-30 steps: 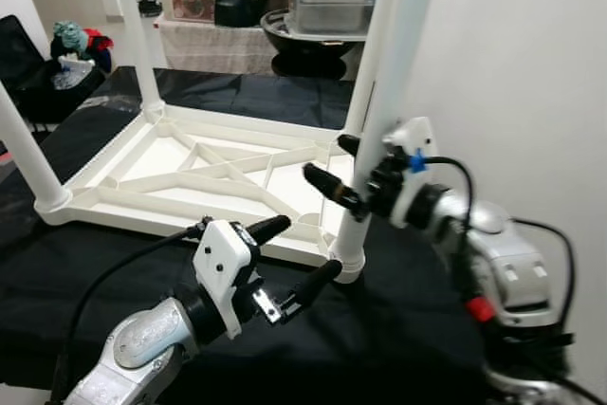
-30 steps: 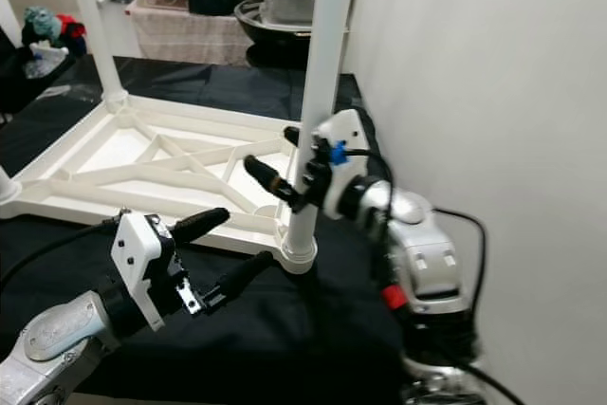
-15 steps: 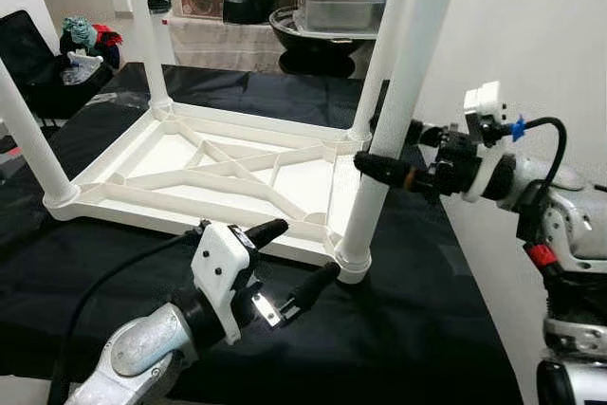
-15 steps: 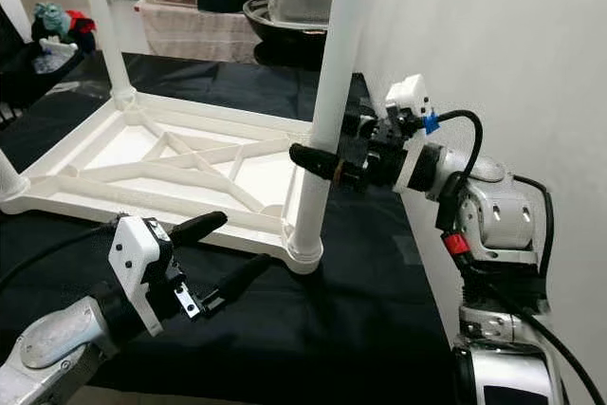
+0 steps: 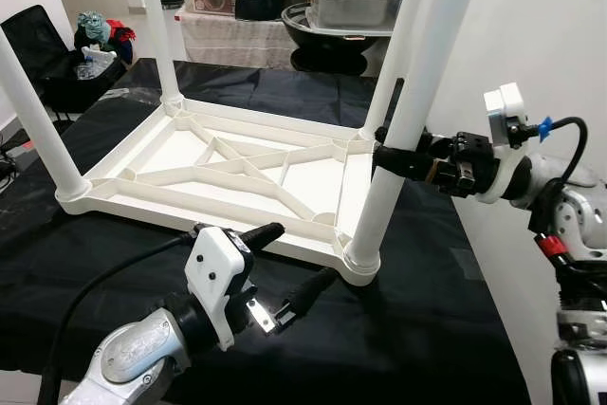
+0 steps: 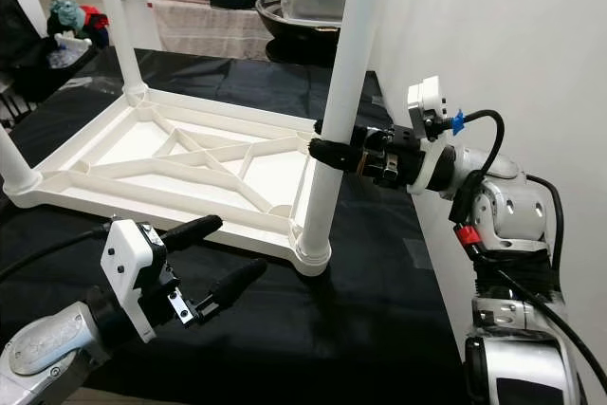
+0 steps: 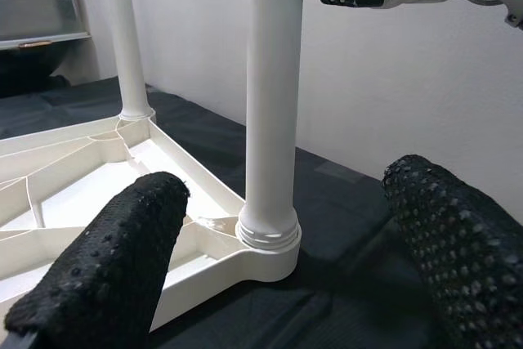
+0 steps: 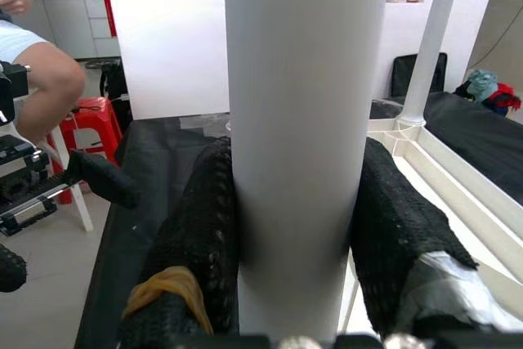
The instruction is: Building children table
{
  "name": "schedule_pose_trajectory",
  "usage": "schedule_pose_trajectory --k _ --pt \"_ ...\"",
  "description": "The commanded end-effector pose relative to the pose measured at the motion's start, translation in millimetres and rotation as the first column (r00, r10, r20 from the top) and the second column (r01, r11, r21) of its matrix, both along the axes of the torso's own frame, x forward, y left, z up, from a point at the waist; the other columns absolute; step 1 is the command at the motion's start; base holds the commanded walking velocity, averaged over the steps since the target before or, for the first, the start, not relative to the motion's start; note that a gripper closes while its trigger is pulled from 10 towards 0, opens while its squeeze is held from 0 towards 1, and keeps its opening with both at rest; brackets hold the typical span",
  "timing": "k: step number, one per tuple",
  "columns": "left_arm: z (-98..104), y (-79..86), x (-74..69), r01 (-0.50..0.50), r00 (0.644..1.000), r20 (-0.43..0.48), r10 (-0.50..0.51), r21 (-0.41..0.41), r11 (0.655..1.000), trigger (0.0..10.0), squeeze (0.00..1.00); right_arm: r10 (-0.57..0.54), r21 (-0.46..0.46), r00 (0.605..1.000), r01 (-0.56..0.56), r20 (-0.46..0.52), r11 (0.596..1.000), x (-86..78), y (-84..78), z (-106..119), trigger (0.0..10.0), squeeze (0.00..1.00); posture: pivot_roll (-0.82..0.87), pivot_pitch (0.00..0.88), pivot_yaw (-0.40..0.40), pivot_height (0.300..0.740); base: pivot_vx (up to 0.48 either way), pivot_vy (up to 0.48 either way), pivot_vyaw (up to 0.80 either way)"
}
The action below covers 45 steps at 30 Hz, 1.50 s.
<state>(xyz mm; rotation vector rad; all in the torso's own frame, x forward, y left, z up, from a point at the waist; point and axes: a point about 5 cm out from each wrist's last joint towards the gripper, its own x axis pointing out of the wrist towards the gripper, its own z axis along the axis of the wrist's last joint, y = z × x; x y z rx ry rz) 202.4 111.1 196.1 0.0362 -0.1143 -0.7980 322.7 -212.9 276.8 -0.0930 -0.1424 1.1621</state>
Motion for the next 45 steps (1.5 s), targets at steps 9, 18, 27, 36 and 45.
schedule_pose_trajectory --k 9,18,27,36,45 --pt "0.3 -2.1 5.2 0.020 1.000 0.000 -0.020 -0.009 1.000 10.0 0.00 -0.883 -0.299 0.458 0.833 -0.100 0.466 -46.4 37.0 -96.7 0.0 0.00 0.00 0.037 -0.092 0.740 0.000 0.000 0.00" --pt "-2.5 -5.0 11.3 0.020 1.000 0.009 -0.020 -0.003 1.000 10.0 0.00 -0.833 -0.259 0.544 0.794 -0.101 0.550 -24.1 61.0 -79.2 9.6 0.00 -0.01 0.015 -0.107 0.740 0.000 0.000 0.00" --pt "-3.8 -6.1 10.7 0.024 1.000 0.005 -0.024 -0.005 1.000 10.0 0.00 -0.635 -0.044 0.760 0.636 -0.138 0.770 -18.6 87.4 -42.7 10.0 1.00 0.00 0.021 -0.097 0.740 0.000 0.000 0.00" --pt "-7.0 -3.7 6.0 0.018 1.000 -0.013 -0.018 0.002 1.000 10.0 0.00 -0.168 0.013 0.977 0.171 -0.128 0.985 -20.3 57.7 -43.3 10.0 1.00 0.01 0.040 -0.100 0.740 0.000 0.000 0.00" --pt "-6.8 -3.8 -5.6 0.023 0.999 -0.037 -0.023 0.002 1.000 10.0 0.00 -0.047 0.064 0.985 0.058 -0.168 0.996 -2.4 33.3 -40.2 10.0 1.00 0.05 0.090 -0.091 0.740 0.000 0.000 0.00"
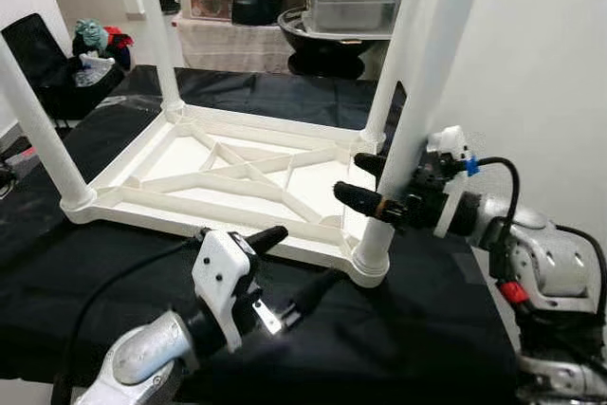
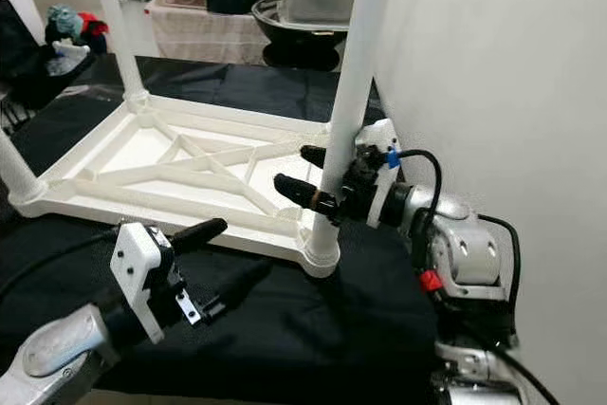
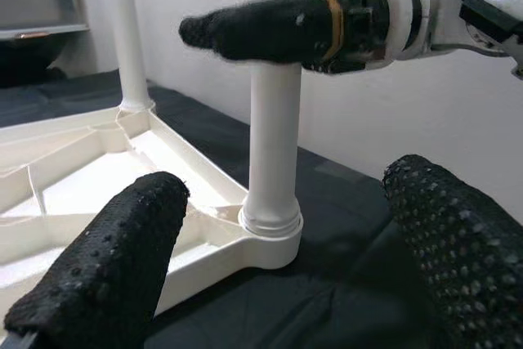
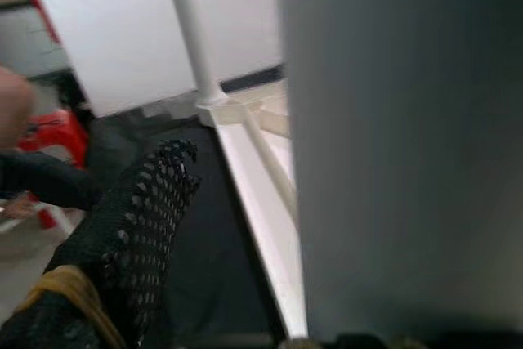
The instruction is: Building children table
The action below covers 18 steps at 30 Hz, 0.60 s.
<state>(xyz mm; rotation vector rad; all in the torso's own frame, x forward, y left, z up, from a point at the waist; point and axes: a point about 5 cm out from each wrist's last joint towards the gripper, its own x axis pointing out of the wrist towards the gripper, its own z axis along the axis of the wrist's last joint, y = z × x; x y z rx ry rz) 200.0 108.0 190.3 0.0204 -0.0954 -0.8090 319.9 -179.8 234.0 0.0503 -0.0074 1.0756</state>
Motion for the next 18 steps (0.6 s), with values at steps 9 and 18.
schedule_pose_trajectory --k 9,18 --pt "1.1 8.1 -19.8 -0.007 0.999 -0.052 0.009 0.033 0.999 10.0 0.00 0.156 0.022 0.985 -0.158 0.080 0.987 9.6 -24.0 20.5 10.0 0.00 0.11 0.145 -0.074 0.740 0.000 0.000 0.00" --pt "0.9 9.9 -28.8 0.008 0.997 -0.083 -0.004 0.051 0.999 10.0 0.00 0.152 0.007 0.976 -0.155 0.157 0.988 9.3 -49.0 37.5 0.0 0.00 0.11 0.160 -0.051 0.740 0.000 0.000 0.00"
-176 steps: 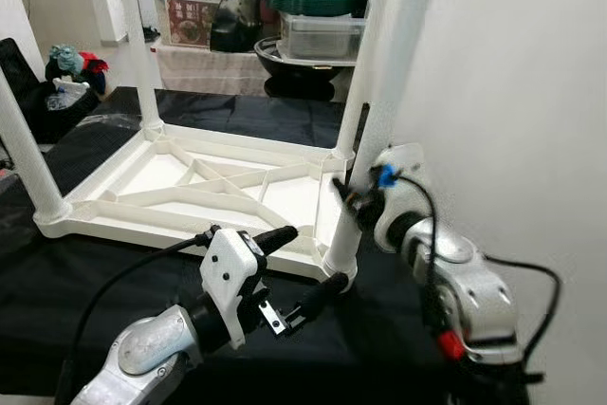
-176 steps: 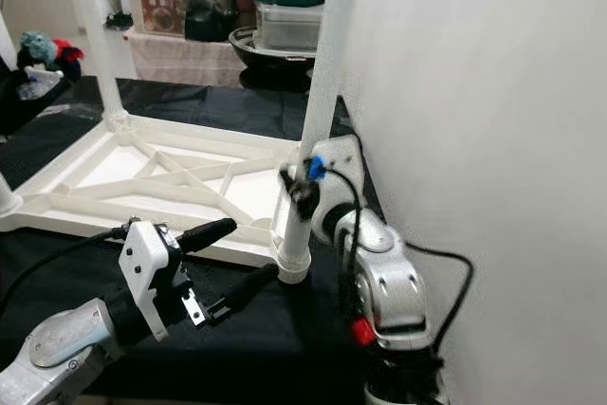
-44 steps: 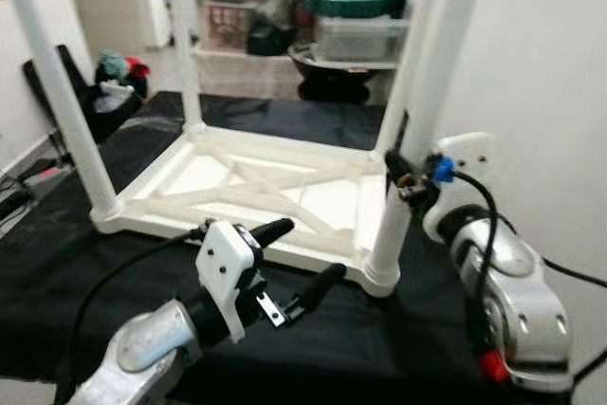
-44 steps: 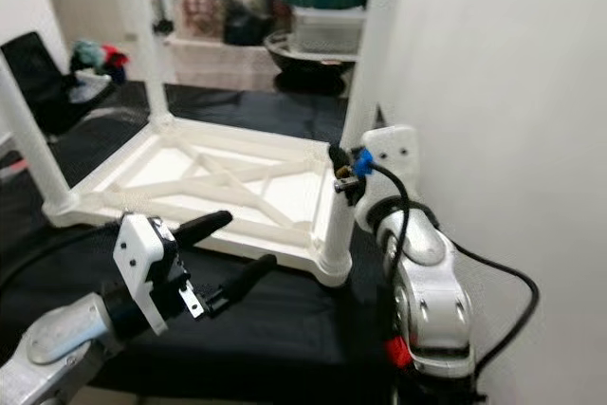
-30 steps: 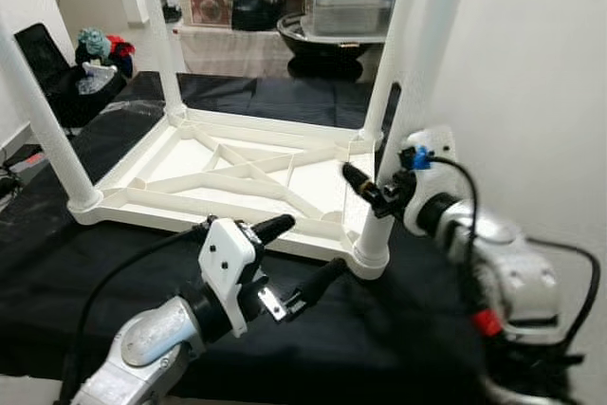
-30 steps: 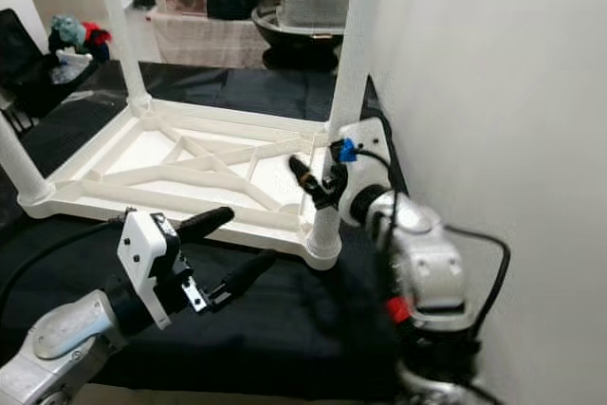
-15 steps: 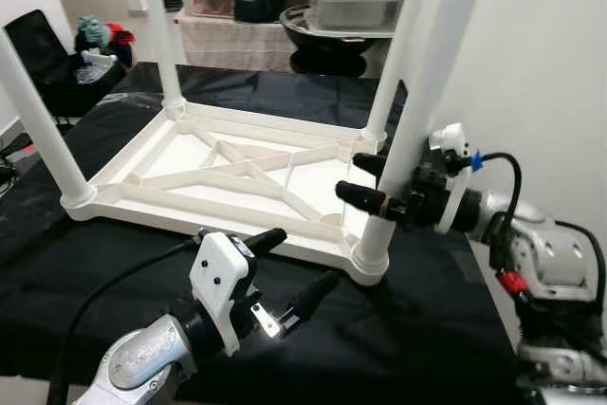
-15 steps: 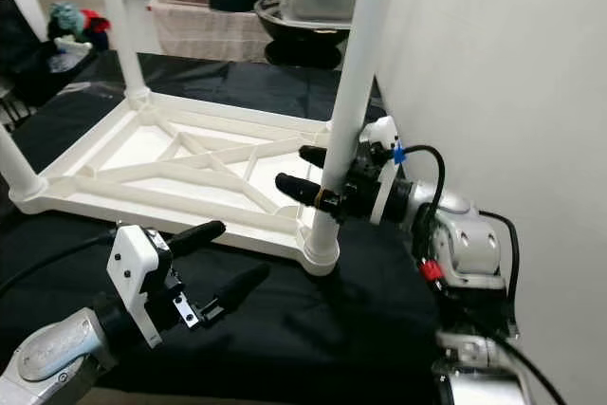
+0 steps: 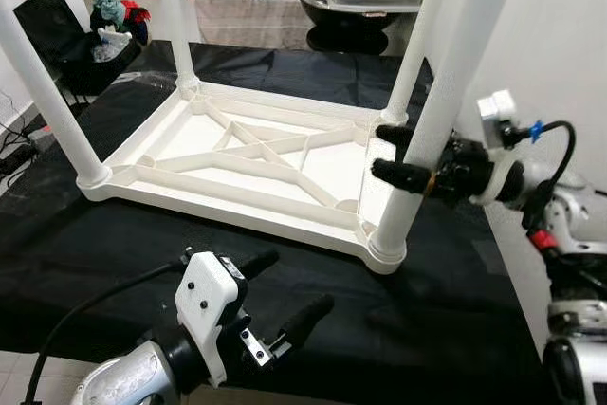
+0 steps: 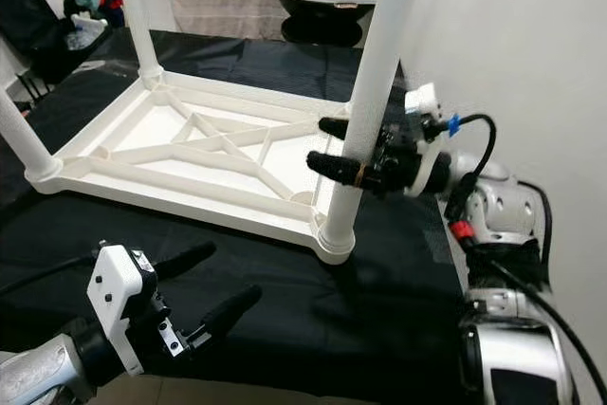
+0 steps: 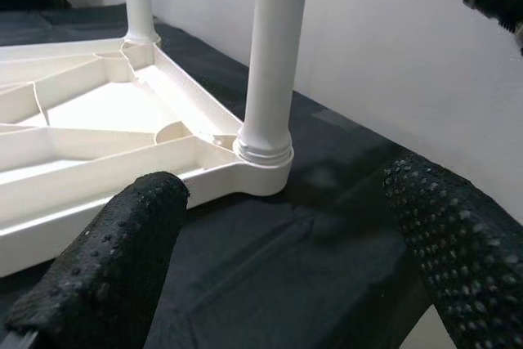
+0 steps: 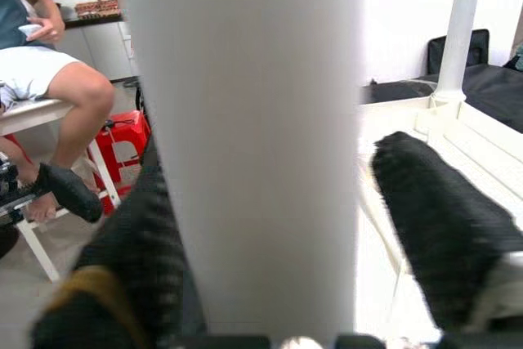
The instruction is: Building children table
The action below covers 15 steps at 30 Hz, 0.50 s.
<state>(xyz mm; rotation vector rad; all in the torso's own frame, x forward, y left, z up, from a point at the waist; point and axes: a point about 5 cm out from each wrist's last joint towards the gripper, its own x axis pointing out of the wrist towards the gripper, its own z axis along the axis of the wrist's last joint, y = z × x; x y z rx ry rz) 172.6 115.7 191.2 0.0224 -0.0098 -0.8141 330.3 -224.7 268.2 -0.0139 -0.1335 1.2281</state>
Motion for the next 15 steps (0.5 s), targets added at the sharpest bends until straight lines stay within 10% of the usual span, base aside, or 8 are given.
schedule_pose_trajectory --k 1,11,14,15 --pt "0.4 2.1 -0.9 0.004 1.000 -0.007 -0.004 0.017 1.000 10.0 0.00 0.006 0.012 1.000 -0.006 0.023 1.000 -1.8 -6.5 4.4 0.0 0.00 0.11 0.159 -0.050 0.740 0.000 0.000 0.00" --pt "0.5 -0.7 4.6 0.015 1.000 -0.009 -0.015 0.013 1.000 10.0 0.00 -0.041 -0.019 0.999 0.041 0.035 0.999 -4.5 -12.7 -3.0 0.0 0.00 0.06 0.127 -0.051 0.740 0.000 0.000 0.00" --pt "-0.2 -1.8 8.2 0.020 1.000 -0.004 -0.020 0.010 1.000 10.0 0.00 -0.162 -0.058 0.986 0.163 0.028 0.985 -3.8 -11.5 -12.6 0.0 0.00 0.05 0.122 -0.052 0.740 0.000 0.000 0.00" --pt "-0.8 -2.3 10.9 0.023 1.000 0.002 -0.023 0.008 1.000 10.0 0.00 -0.420 -0.135 0.907 0.414 -0.021 0.900 6.1 0.8 -30.8 0.0 0.00 0.02 0.098 -0.070 0.740 0.000 0.000 0.00"
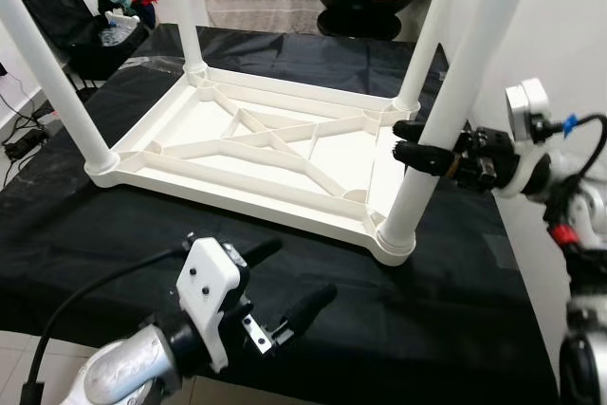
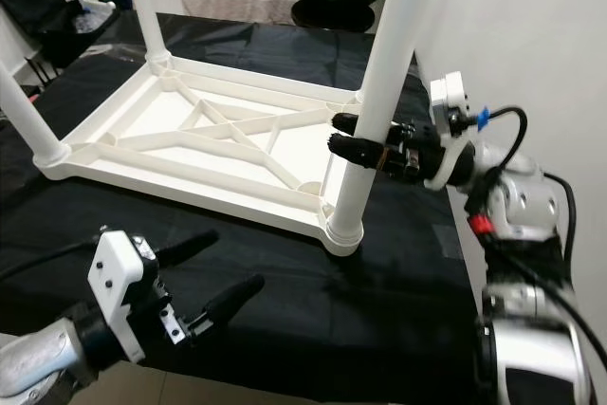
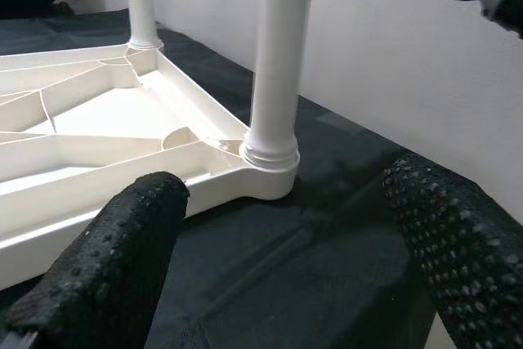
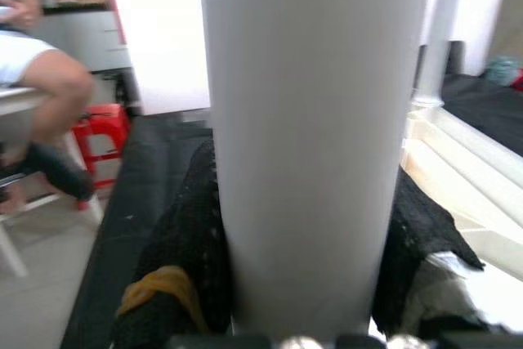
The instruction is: Building children table
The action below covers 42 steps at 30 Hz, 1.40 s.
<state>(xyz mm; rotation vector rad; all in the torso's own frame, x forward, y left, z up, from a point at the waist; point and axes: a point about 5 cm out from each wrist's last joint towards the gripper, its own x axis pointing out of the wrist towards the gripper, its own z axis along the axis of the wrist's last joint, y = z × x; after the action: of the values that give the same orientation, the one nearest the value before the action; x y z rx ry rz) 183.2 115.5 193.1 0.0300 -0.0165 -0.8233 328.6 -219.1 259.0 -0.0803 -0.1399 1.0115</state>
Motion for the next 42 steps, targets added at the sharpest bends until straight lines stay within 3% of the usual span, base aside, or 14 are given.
schedule_pose_trajectory --k 1,2,3,4,5,7,15,16,18,19,21,22,28,42 --pt "-3.5 -2.3 2.6 0.015 1.000 -0.004 -0.015 0.003 1.000 10.0 0.00 -0.415 -0.148 0.905 0.399 -0.094 0.905 12.5 1.5 -33.6 0.0 0.00 0.01 0.094 -0.073 0.740 0.000 0.000 0.00" --pt "-3.5 -2.3 2.6 0.015 1.000 -0.004 -0.015 0.003 1.000 10.0 0.00 -0.415 -0.148 0.905 0.399 -0.094 0.905 12.5 1.5 -33.6 0.0 0.00 0.01 0.094 -0.073 0.740 0.000 0.000 0.00" --pt "-4.5 -3.3 5.9 0.017 1.000 0.002 -0.017 -0.003 1.000 10.0 0.00 -0.727 -0.219 0.684 0.701 -0.066 0.679 1.7 3.4 -51.4 0.0 0.00 -0.01 0.079 -0.084 0.740 0.000 0.000 0.00" --pt "-4.5 -5.6 10.4 0.020 1.000 0.012 -0.020 -0.008 1.000 10.0 0.00 -0.820 -0.296 0.572 0.789 0.030 0.539 -19.5 15.2 -62.7 0.0 0.00 0.00 0.065 -0.094 0.740 0.000 0.000 0.00" --pt "-3.9 -7.4 13.5 0.021 1.000 0.021 -0.021 -0.018 1.000 10.0 0.00 -0.830 -0.339 0.558 0.786 0.029 0.517 -34.7 27.2 -73.0 0.0 0.00 -0.01 0.064 -0.094 0.740 0.000 0.000 0.00" --pt "-3.3 -11.2 18.0 0.031 0.999 0.033 -0.030 -0.031 0.999 10.0 0.00 -0.776 -0.359 0.631 0.722 -0.010 0.591 -43.4 49.4 -80.1 0.0 0.00 -0.04 0.039 -0.090 0.740 0.000 0.000 0.00" --pt "-2.2 -13.6 28.2 0.015 0.998 0.066 -0.012 -0.040 0.999 10.0 0.00 -0.698 -0.294 0.710 0.650 -0.093 0.701 -27.2 80.9 -71.1 0.0 0.00 -0.04 0.011 -0.114 0.740 0.000 0.000 0.00" --pt "-2.2 -13.8 28.0 0.012 0.998 0.065 -0.009 -0.046 0.999 10.0 0.00 -0.709 -0.270 0.696 0.666 -0.112 0.696 -25.4 81.9 -70.2 5.9 0.00 -0.04 0.014 -0.109 0.740 0.000 0.000 0.00" --pt "-2.3 -14.1 27.7 0.012 0.998 0.064 -0.009 -0.049 0.999 10.0 0.00 -0.719 -0.254 0.684 0.679 -0.125 0.689 -24.5 82.4 -69.5 5.9 0.00 -0.04 0.015 -0.108 0.740 0.000 0.000 0.00" --pt "-2.4 -14.2 27.5 0.012 0.998 0.063 -0.009 -0.052 0.999 10.0 0.00 -0.727 -0.243 0.674 0.689 -0.133 0.683 -24.2 82.9 -68.9 10.0 0.00 -0.04 0.015 -0.108 0.740 0.000 0.000 0.00" --pt "-3.8 -15.0 26.7 0.018 0.998 0.061 -0.015 -0.051 0.999 10.0 0.00 -0.709 -0.190 0.684 0.683 -0.172 0.705 -24.4 87.7 -63.3 10.0 0.00 -0.04 0.015 -0.106 0.740 0.000 0.000 0.00" --pt "-4.9 -15.4 25.7 0.022 0.998 0.058 -0.020 -0.047 0.999 10.0 0.00 -0.636 -0.106 0.751 0.628 -0.181 0.771 -23.1 93.6 -52.8 10.0 1.00 -0.04 0.025 -0.101 0.740 0.000 0.000 0.00" --pt "-6.3 -11.6 23.3 0.019 0.999 0.052 -0.017 -0.036 0.999 10.0 0.00 -0.267 -0.007 0.963 0.267 -0.041 0.964 -31.0 80.3 -20.6 10.0 1.00 -0.02 0.055 -0.084 0.740 0.000 0.000 0.00" --pt "-6.2 -9.7 10.6 0.006 1.000 0.024 -0.005 -0.037 0.999 10.0 0.00 -0.091 -0.019 0.995 0.090 -0.041 0.996 -11.9 -7.1 7.8 10.0 1.00 0.02 0.099 -0.085 0.740 0.000 0.000 0.00"
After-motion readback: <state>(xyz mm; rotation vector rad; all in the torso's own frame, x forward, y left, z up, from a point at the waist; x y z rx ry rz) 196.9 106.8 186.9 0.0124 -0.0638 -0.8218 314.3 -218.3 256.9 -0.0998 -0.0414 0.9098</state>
